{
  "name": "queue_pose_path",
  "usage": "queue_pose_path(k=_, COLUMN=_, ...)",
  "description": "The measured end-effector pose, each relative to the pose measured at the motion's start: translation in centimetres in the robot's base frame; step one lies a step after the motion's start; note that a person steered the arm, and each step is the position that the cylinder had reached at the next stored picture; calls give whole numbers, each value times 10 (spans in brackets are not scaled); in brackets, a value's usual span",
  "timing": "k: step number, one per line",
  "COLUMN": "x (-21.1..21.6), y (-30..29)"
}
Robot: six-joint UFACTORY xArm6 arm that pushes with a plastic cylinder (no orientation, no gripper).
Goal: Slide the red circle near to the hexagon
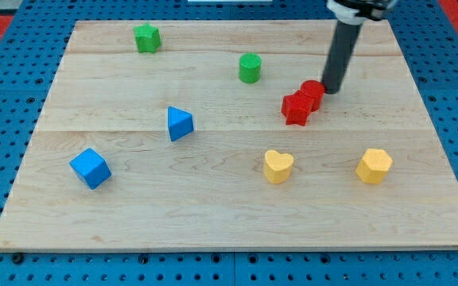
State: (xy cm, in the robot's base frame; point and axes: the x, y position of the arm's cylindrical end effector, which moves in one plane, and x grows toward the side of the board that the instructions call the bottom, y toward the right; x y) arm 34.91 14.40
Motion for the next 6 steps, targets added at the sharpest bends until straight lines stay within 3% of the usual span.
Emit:
queue_pose_path(k=1, x=-29, y=-10)
queue_pose_path(k=2, x=8, y=-53)
queue_pose_path(k=3, x=29, y=39)
queue_pose_path(k=4, x=7, y=40)
queue_pose_path(k=6, x=116, y=48)
